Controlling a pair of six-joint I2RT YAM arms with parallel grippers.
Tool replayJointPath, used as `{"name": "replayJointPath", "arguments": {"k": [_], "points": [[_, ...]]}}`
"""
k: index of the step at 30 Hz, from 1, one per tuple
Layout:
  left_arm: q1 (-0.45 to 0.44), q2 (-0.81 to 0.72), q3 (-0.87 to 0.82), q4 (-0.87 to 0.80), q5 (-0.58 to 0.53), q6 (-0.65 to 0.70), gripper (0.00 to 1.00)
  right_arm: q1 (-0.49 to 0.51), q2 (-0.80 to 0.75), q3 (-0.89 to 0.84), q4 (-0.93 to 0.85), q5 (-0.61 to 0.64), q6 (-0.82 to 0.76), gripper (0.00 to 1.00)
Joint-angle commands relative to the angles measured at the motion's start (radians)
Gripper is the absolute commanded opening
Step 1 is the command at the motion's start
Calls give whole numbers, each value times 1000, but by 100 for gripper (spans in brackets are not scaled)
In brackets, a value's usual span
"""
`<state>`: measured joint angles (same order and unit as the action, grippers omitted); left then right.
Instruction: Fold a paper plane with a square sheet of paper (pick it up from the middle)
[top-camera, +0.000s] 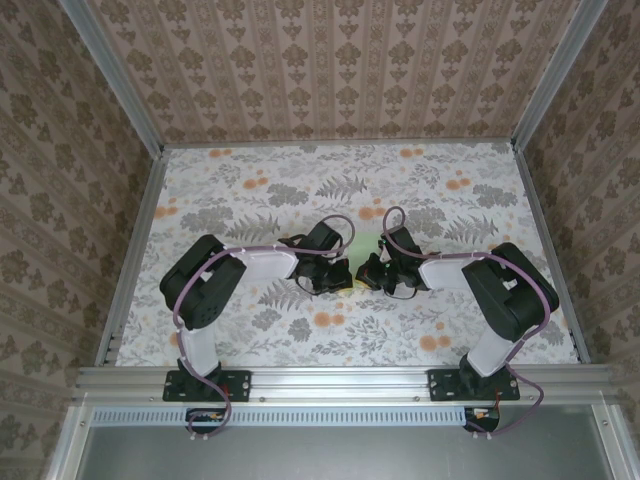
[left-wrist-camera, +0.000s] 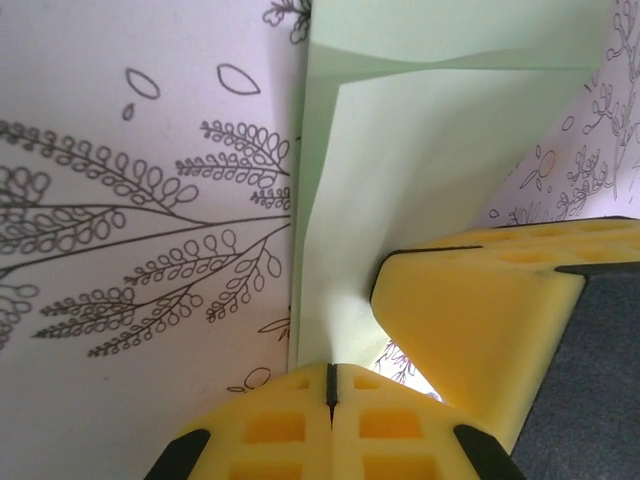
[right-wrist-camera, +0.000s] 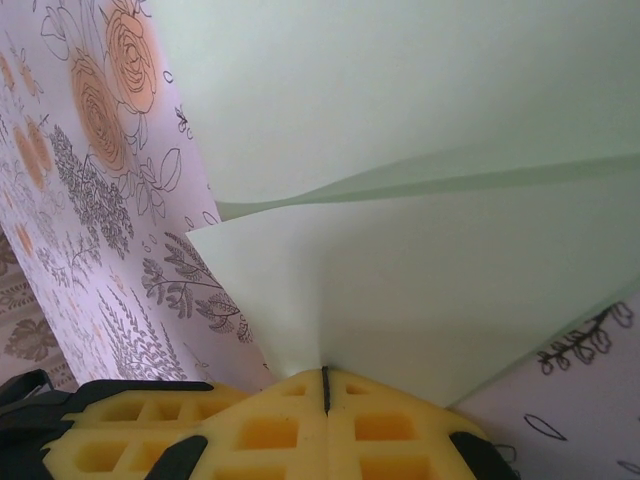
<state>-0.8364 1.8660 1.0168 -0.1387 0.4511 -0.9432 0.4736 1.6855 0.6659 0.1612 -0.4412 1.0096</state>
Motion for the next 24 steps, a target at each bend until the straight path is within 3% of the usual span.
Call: {"name": "replayJointPath", "arguments": {"k": [1, 18, 24], "points": [[0, 25, 7, -136, -27, -2, 0, -23, 14, 2, -98, 88, -117, 1], [-1, 72, 34, -203, -19, 16, 0, -210, -2, 36, -101, 113, -279, 3], [-4, 70, 49, -198, -14, 35, 0, -215, -69, 67, -159, 97, -272, 2]]}}
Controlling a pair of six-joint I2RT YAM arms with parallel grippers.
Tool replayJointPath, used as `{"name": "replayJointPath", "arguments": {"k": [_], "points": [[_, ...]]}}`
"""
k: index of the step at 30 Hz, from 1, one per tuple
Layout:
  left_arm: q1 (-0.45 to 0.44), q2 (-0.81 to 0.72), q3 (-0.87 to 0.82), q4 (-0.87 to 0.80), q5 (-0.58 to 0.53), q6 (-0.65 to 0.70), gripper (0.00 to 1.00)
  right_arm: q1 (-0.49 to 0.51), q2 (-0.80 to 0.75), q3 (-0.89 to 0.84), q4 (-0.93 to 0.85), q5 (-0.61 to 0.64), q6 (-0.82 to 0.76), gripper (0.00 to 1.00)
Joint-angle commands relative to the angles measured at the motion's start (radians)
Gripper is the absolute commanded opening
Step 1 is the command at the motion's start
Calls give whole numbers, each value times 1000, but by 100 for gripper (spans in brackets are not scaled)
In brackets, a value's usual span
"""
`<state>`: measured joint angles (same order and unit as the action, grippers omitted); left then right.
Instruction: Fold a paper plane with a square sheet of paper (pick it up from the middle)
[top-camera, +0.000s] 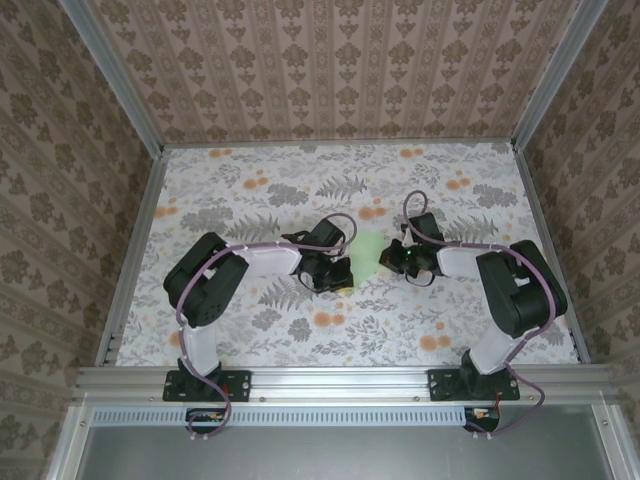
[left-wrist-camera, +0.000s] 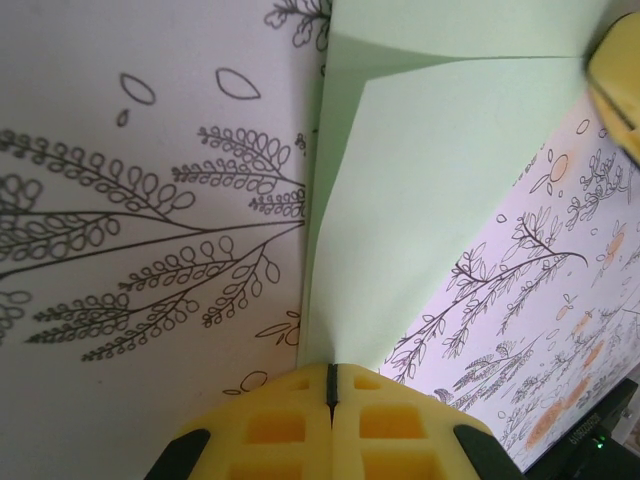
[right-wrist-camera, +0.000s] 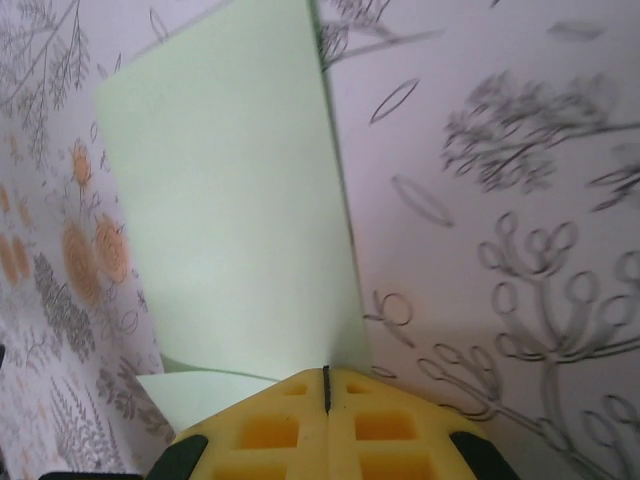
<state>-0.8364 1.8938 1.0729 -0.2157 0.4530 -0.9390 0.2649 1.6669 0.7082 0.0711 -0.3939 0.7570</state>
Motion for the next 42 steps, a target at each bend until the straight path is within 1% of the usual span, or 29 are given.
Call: {"name": "replayJointPath", "arguments": {"k": [1, 6, 9, 12, 15, 18, 27, 31, 36, 42], "points": [[-4, 41, -5, -121, -16, 35, 0, 0, -67, 23, -73, 42, -17, 2], [-3, 43, 7, -122, -19, 49, 0, 79, -117, 6, -76, 17, -5, 2], [-3, 48, 12, -125, -19, 50, 0, 134, -79, 2, -40, -5, 23, 2], [-3, 49, 17, -129, -22, 52, 0, 163, -24, 16, -10, -33, 46, 2], [-4, 44, 16, -132, -27, 54, 0, 168, 21, 32, 4, -49, 57, 2], [-3, 42, 15, -132, -28, 57, 0, 168, 49, 42, -15, -35, 50, 2], [-11, -13, 47, -54, 24, 112, 0, 168, 89, 34, -45, -10, 51, 1], [-28, -11, 64, -43, 32, 111, 0, 168, 96, 33, -45, -8, 54, 1], [-35, 3, 66, -43, 32, 106, 0, 168, 103, 35, -45, -8, 56, 1], [-35, 22, 61, -83, 17, 103, 0, 167, 111, 38, -53, -8, 53, 1]]}}
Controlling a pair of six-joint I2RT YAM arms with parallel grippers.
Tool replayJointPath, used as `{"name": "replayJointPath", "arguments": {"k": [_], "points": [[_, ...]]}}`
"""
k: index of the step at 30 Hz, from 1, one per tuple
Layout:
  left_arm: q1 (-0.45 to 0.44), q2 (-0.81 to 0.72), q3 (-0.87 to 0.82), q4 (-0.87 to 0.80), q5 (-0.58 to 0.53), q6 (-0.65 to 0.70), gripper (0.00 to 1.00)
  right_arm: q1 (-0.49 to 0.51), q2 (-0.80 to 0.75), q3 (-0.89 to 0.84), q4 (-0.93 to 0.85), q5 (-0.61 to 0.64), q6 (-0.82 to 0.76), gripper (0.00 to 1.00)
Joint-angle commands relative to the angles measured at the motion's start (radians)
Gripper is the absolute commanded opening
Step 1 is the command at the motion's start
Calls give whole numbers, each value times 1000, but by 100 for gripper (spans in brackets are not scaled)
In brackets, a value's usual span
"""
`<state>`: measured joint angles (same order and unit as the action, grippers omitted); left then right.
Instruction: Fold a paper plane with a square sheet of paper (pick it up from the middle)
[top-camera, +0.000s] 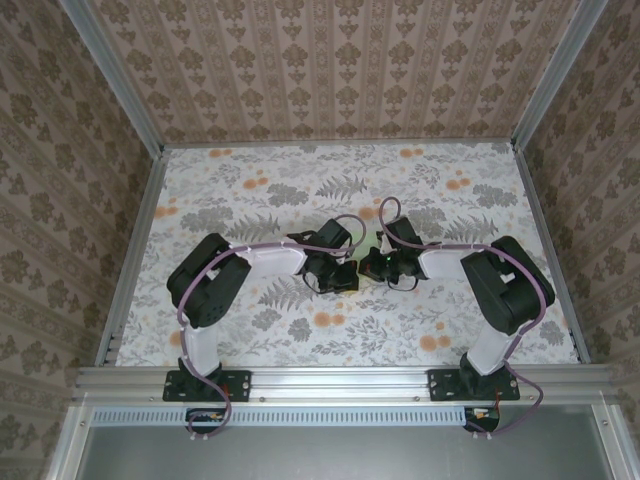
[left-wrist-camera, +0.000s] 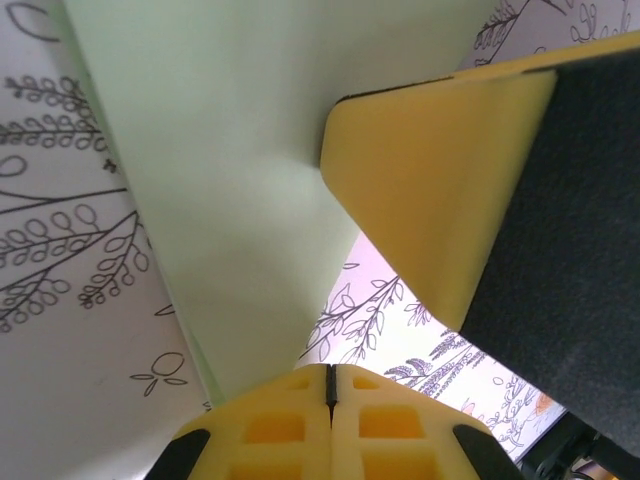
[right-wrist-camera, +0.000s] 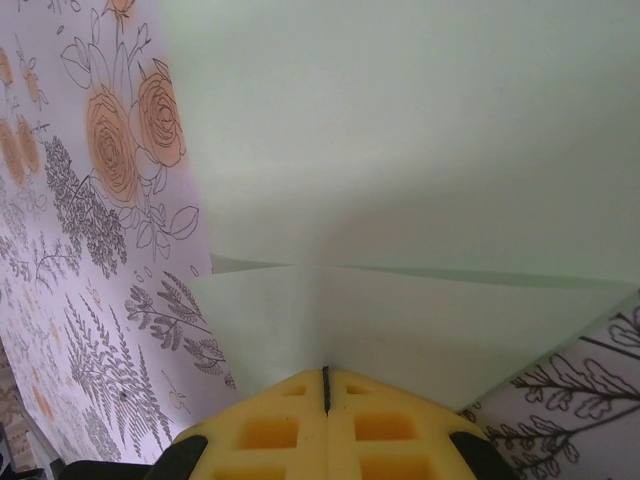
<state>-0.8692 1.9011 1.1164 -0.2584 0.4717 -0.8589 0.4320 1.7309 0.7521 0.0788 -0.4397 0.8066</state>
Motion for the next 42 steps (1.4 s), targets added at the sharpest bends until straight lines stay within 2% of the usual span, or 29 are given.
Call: {"name": "replayJointPath", "arguments": {"k": [1, 10, 14, 21, 34, 42], "points": [[-2, 16, 14, -47, -6, 24, 0, -1, 46, -7, -62, 38, 4, 1], [5, -28, 4, -28, -28, 38, 0, -1, 47, -11, -77, 40, -8, 1], [34, -76, -51, 79, -26, -12, 0, -3, 50, -11, -84, 42, -14, 1], [51, -43, -66, 114, 18, -25, 0, -4, 59, -10, -93, 42, -17, 1], [35, 34, -29, 41, 59, 12, 0, -6, 66, -9, -105, 51, -18, 1], [33, 41, -36, -47, 46, 54, 0, -7, 76, -10, -115, 61, -18, 1]]}}
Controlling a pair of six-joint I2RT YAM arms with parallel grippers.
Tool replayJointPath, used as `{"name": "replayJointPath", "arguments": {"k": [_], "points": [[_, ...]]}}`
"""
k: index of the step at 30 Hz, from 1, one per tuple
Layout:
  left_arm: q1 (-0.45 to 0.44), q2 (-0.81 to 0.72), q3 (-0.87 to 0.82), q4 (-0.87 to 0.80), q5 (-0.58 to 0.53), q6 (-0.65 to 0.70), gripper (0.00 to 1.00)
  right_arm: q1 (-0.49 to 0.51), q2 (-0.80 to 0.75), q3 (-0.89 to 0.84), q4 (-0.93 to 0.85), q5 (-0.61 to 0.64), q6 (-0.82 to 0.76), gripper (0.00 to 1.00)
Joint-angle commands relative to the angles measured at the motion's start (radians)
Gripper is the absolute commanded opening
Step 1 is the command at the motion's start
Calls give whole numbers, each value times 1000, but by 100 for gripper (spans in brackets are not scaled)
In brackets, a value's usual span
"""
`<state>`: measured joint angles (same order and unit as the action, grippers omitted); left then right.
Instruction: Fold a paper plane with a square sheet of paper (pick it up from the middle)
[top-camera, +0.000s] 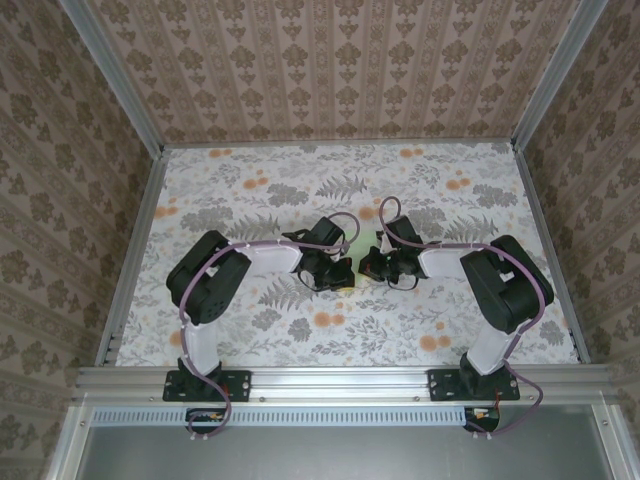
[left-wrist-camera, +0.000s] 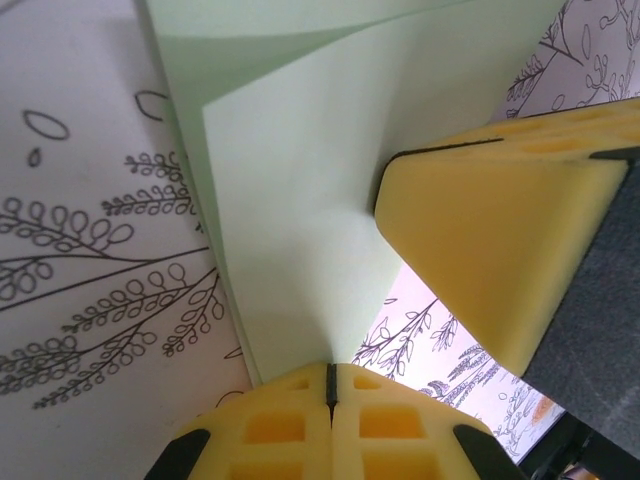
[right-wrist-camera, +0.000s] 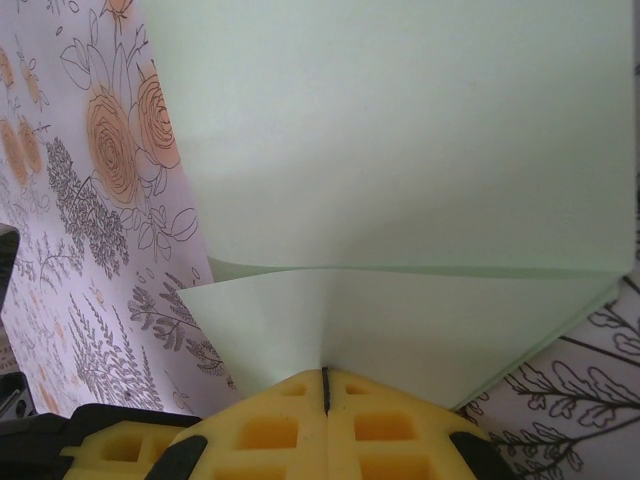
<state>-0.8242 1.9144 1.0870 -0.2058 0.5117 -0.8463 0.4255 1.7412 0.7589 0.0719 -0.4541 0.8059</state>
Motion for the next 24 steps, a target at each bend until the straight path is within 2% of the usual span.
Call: {"name": "replayJointPath", "arguments": {"k": [1, 11, 24], "points": [[-16, 27, -12, -102, 10, 45, 0, -1, 67, -17, -113, 80, -18, 1], [-77, 4, -26, -154, -17, 75, 0, -12, 71, -19, -127, 91, -23, 1], [-113, -32, -94, -133, -68, 39, 0, -28, 66, -31, -136, 100, -34, 1]]}}
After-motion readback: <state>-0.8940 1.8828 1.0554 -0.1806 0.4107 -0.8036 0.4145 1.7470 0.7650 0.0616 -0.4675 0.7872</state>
